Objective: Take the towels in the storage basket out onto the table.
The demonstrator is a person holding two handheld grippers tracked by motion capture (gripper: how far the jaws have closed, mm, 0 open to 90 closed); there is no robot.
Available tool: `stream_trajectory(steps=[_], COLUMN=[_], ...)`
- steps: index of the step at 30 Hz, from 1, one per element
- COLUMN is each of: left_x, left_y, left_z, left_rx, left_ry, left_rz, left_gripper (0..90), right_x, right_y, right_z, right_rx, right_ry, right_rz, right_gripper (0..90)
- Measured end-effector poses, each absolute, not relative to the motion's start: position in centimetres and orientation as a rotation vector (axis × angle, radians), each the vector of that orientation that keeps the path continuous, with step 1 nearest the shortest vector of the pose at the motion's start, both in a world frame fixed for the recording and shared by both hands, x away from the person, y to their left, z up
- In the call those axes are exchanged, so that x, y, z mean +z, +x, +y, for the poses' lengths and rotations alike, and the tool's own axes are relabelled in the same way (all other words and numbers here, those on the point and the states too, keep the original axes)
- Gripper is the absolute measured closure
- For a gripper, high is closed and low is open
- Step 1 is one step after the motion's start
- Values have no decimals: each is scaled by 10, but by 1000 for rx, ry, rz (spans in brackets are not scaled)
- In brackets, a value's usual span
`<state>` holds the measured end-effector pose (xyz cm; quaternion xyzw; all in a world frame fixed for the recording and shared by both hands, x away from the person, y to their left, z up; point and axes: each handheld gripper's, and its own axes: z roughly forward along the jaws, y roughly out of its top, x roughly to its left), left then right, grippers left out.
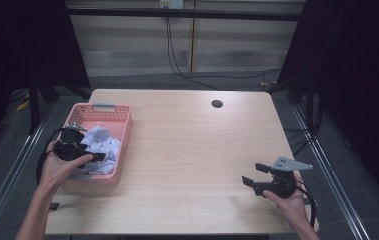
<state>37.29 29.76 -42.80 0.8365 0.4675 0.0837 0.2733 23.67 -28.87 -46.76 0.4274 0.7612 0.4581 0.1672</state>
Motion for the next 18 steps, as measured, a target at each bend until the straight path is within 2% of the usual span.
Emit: stream_trajectory(steps=[4, 7, 10, 13, 14, 18], left_x=[-432, -436, -444, -446, -449, -458], left_y=[381, 390, 398, 403, 405, 412], left_z=[287, 288, 288, 288, 287, 276], left_rx=[187, 153, 88, 80, 66, 54], left_ry=[2388, 2385, 2424, 2437, 2426, 2544], left_rz=[1270, 1325, 1331, 1318, 1351, 1360], left_gripper=[154, 141, 91, 75, 44, 0], right_x=[-468, -468, -468, -468, -468, -468], right_y=[237, 238, 238, 238, 238, 239], right_z=[-289, -290, -289, -289, -289, -288], right_rx=[1310, 1322, 1317, 1308, 1319, 1329], right_ry=[1222, 1222, 1219, 1213, 1215, 1205], right_rz=[2172, 2178, 2182, 2188, 2197, 2206], right_gripper=[242, 242, 242, 241, 240, 238])
